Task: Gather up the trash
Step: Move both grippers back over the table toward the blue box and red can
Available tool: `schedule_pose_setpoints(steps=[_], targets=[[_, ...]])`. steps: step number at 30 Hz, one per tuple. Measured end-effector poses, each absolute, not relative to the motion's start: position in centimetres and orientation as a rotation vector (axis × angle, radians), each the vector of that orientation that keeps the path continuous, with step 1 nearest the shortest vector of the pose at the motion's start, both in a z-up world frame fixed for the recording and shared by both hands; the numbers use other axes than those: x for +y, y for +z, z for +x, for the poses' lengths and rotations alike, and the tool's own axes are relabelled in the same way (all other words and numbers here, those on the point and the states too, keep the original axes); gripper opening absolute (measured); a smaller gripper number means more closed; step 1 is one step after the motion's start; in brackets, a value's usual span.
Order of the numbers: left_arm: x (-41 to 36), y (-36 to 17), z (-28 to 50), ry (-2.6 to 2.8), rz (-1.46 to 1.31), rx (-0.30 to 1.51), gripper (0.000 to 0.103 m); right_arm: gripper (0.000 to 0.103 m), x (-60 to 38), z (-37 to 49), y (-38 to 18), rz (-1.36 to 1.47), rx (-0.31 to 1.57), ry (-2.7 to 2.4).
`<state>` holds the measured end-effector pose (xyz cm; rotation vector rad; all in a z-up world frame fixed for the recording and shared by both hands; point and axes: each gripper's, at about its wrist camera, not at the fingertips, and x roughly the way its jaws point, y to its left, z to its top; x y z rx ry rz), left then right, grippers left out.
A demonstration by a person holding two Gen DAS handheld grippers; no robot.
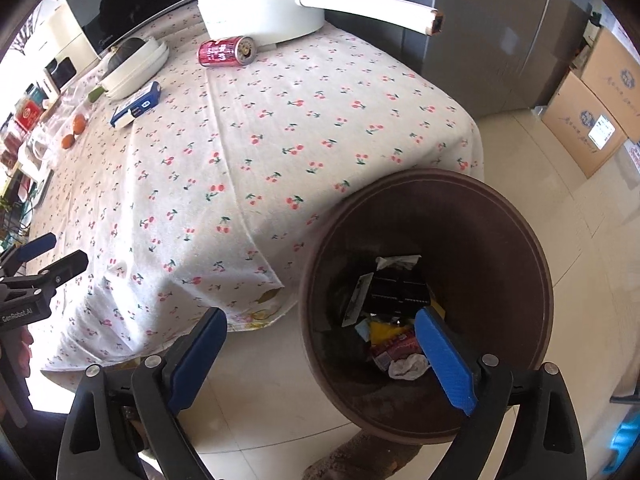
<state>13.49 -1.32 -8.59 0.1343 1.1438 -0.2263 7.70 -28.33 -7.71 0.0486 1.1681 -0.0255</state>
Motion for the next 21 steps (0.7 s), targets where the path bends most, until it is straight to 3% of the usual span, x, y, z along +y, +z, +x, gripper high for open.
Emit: schedule_pose_setpoints(steps=[11, 21], targets=[[4.1, -9.1, 15.2, -0.147, 0.196, 1.155, 0.103, 0.1, -20.9, 11.8, -7.6, -0.068, 1.178, 0.077], [8.3, -8.9, 23.6, -0.139, 0.257, 1.153, 0.103, 0.1, -17.4, 16.2, -8.4, -0.129, 1.187, 0.105]])
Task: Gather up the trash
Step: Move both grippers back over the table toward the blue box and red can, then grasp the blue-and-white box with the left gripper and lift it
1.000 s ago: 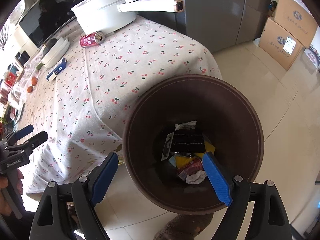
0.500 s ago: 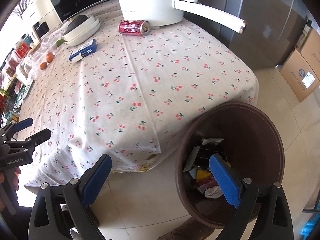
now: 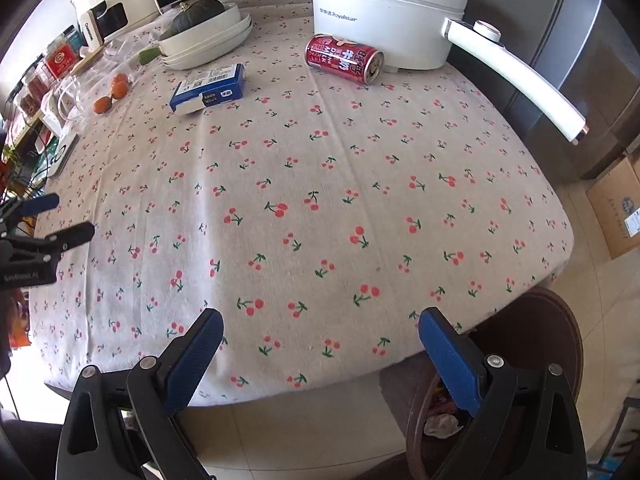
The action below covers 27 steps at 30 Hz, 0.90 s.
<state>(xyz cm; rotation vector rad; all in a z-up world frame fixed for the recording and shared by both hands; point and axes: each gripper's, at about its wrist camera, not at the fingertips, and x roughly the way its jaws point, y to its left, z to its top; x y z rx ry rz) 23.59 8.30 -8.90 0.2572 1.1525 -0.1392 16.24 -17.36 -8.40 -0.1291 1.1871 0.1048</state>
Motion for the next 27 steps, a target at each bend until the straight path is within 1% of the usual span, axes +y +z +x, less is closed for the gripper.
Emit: schedule_pose_setpoints(steps=[4, 10, 15, 17, 20, 23, 24, 25, 27], targets=[[7.1, -8.7, 28.3, -0.193, 0.299, 1.127, 0.103, 0.1, -17.6, 17.6, -8.6, -0.121, 1.19, 0.098], [3.0, -9.2, 34.3, -0.306, 0.406, 1.074, 0.103, 0.1, -19.6, 19.0, -9.1, -0.076, 1.193, 0.07], [0.3, -10.5, 37.4, -0.34, 0.476, 1.067, 0.102, 0.1, -21.5, 19.2, -10.0, -0.053, 1.206, 0.026], [-0.1, -11.2, 38.1, -0.343, 0.493, 1.086, 0.101, 0.1, -22.2, 19.1, -10.1, -0.039, 1.204, 0.011], [-0.4, -12.4, 38.6, -0.336, 0.492, 1.126, 0.095, 0.1, -22.9, 18.9, -10.1, -0.013, 1.202, 0.008], [0.2, -12.3, 38.3, -0.34, 0.391, 1.149, 0.082, 0.1, -23.0, 18.6, -10.1, -0.014, 1.206, 0.013], [0.4, -12.3, 38.0, -0.334, 0.367, 1.158, 0.076, 0.1, -23.0, 18.6, -10.2, -0.018, 1.208, 0.012], [0.6, -12.2, 37.6, -0.324, 0.342, 1.159, 0.072, 0.1, -22.9, 18.4, -10.2, -0.021, 1.209, 0.011], [1.1, -12.2, 36.6, -0.29, 0.295, 1.171, 0.072, 0.1, -22.9, 18.2, -10.1, -0.023, 1.207, 0.01]])
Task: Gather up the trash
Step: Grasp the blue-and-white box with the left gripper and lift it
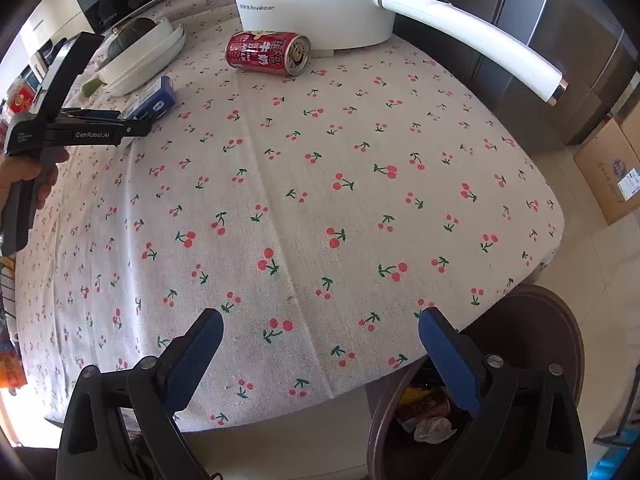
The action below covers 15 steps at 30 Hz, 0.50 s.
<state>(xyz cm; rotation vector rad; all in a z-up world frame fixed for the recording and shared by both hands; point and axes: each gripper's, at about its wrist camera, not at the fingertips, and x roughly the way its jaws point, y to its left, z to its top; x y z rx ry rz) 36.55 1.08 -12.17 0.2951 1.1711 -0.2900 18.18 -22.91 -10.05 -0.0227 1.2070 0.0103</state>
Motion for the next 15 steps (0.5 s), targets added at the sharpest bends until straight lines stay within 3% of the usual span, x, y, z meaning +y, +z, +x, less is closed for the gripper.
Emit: schedule_pose_setpoints(steps=[15], targets=[[7.3, -10.4, 23.9, -0.11, -0.09, 1.17, 0.071, 0.1, -21.8, 16.0, -7.9, 0.0, 1.156, 0.054]])
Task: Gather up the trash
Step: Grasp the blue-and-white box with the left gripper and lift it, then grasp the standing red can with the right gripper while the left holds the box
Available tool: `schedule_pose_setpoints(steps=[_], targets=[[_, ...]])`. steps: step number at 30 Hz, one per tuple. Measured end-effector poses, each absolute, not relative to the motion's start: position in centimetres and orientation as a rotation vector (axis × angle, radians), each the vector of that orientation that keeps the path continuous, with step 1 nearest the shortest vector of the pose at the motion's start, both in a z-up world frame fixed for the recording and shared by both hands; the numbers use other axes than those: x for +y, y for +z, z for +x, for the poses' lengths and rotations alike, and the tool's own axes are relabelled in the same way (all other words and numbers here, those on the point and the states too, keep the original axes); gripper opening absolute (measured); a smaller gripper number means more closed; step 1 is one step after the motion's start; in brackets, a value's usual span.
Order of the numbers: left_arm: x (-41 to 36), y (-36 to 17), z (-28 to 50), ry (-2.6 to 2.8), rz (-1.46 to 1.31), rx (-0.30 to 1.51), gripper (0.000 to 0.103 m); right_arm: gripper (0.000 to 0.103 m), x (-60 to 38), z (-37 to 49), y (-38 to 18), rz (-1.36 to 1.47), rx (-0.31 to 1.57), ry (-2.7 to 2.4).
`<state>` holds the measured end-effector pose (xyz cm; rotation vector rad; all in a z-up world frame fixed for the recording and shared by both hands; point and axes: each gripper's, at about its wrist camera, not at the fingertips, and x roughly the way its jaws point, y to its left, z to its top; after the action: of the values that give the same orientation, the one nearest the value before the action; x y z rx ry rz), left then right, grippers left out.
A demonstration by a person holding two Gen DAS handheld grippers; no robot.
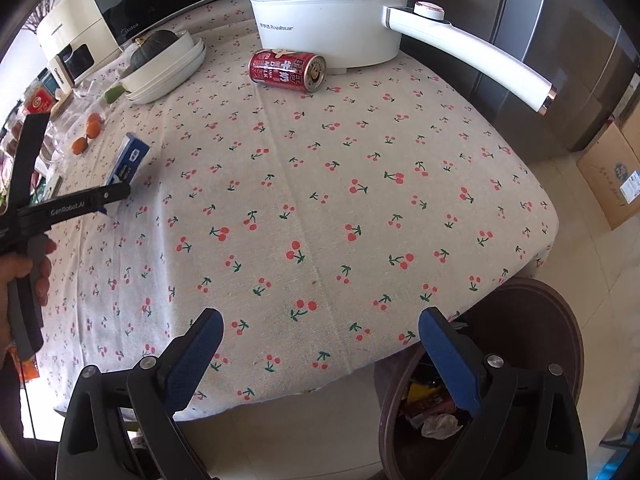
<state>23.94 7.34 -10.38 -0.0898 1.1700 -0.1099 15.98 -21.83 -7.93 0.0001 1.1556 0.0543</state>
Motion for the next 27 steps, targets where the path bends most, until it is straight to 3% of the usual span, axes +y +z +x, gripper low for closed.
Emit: schedule_pose_setpoints(steps=[9, 18, 27], targets=[[8.9, -7.8, 19.7, -0.095, -0.208, 1.106, 0.071, 0.1, -21.0, 14.8, -6.9, 0.006, 1.081, 0.153], [10.7, -8.0, 21.1, -0.114, -0.14, 1.084, 0.071, 0.098, -20.0, 23.9, -5.3, -0.154, 0.946, 0.168], [14.6, -9.1, 22.0, -0.06, -0.195, 1.097, 0.071, 0.099, -17.3, 34.4, -8.1, 0.205, 0.827, -0.125]])
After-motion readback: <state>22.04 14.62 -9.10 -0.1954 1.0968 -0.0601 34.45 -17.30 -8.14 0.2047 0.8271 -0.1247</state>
